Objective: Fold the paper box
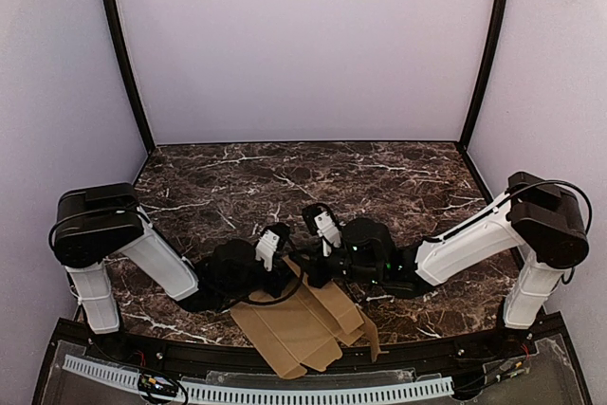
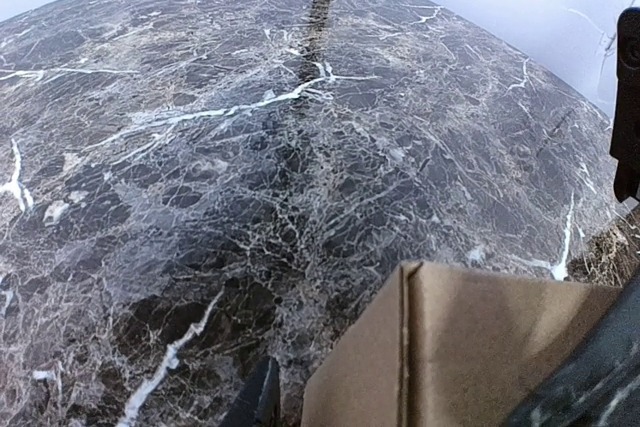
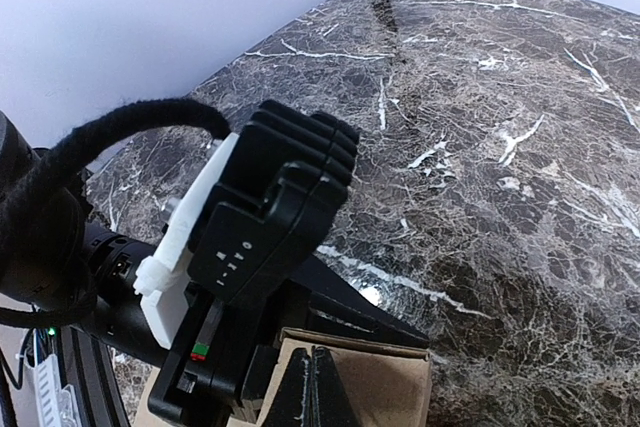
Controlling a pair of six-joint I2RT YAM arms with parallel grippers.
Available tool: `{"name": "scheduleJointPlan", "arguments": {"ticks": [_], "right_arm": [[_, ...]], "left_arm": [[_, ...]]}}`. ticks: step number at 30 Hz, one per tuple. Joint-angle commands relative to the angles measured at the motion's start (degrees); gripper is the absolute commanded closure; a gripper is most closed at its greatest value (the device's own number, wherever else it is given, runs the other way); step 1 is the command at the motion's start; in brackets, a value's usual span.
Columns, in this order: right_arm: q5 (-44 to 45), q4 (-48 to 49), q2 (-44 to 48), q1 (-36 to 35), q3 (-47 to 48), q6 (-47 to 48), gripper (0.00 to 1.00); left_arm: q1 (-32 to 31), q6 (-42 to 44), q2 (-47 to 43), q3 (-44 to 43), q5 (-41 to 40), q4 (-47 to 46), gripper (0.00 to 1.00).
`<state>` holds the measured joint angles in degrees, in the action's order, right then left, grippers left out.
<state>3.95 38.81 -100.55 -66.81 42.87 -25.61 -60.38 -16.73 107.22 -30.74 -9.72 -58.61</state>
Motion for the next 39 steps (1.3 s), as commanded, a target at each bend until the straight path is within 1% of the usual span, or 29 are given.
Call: {"name": "scheduleJointPlan", "arguments": {"ticks": [1,8,10,12,13,15,23,27,28,29,30,33,34,39], "right_arm": [[0.3,-6.6,-0.7,-1.1,-2.1,-0.7,1.00],[0.7,-6.5,-0.8,-1.4,-2.0,-0.8,1.00],[1.0,-6.5,-0.5,-1.5,-2.0,-1.0,1.00],[1.3,-6.6,-0.4,-1.6,-2.0,-1.1,1.00],[1.3,-6.7,-0.3,-1.6,-2.0,-1.2,1.00],[1.3,-6.7,-0.2,-1.6,-2.1,-1.3,1.00],[1.8,-7.3,0.3,-1.5,-1.8,-1.8,1.00],[2.1,-8.3,2.0,-1.6,-2.0,-1.9,1.00],[2.3,-8.9,2.7,-1.5,-2.1,-1.9,0.99],[2.6,-9.7,3.5,-1.6,-2.2,-1.8,0.93],[2.8,-10.7,4.3,-1.6,-2.2,-1.6,0.89],[4.2,-13.8,7.4,-1.6,-2.8,-1.0,0.82],[4.8,-14.7,9.3,-1.6,-3.4,-0.9,0.81],[7.6,-20.1,17.5,-1.6,-6.6,-0.8,0.75]], "left_arm": [[0.2,-0.6,-3.1,0.3,-1.8,-0.3,0.76],[0.0,-1.0,-4.0,1.0,-3.4,-1.1,0.77],[0.0,-1.0,-3.2,0.7,-3.5,-1.6,0.81],[0.0,-1.2,-1.9,0.7,-3.3,-2.5,0.88],[0.0,-1.3,-1.6,0.7,-3.2,-2.7,0.94],[-0.1,-1.6,-1.3,0.9,-3.2,-3.6,0.99],[-0.7,-0.7,-1.9,1.1,-4.5,-3.6,0.99],[-1.2,-0.2,-3.2,1.1,-7.0,-1.1,0.99],[-1.4,0.1,-4.0,0.6,-8.8,1.1,0.99],[-1.7,0.6,-4.4,0.4,-10.0,2.3,0.99],[-1.8,0.6,-5.1,-0.1,-12.1,4.9,0.99],[-2.1,-0.3,-6.4,-0.4,-16.8,9.0,0.99],[-2.0,-0.5,-7.0,-0.4,-19.0,10.6,0.99],[-2.1,-2.0,-9.1,0.0,-24.2,15.2,0.99]]}}
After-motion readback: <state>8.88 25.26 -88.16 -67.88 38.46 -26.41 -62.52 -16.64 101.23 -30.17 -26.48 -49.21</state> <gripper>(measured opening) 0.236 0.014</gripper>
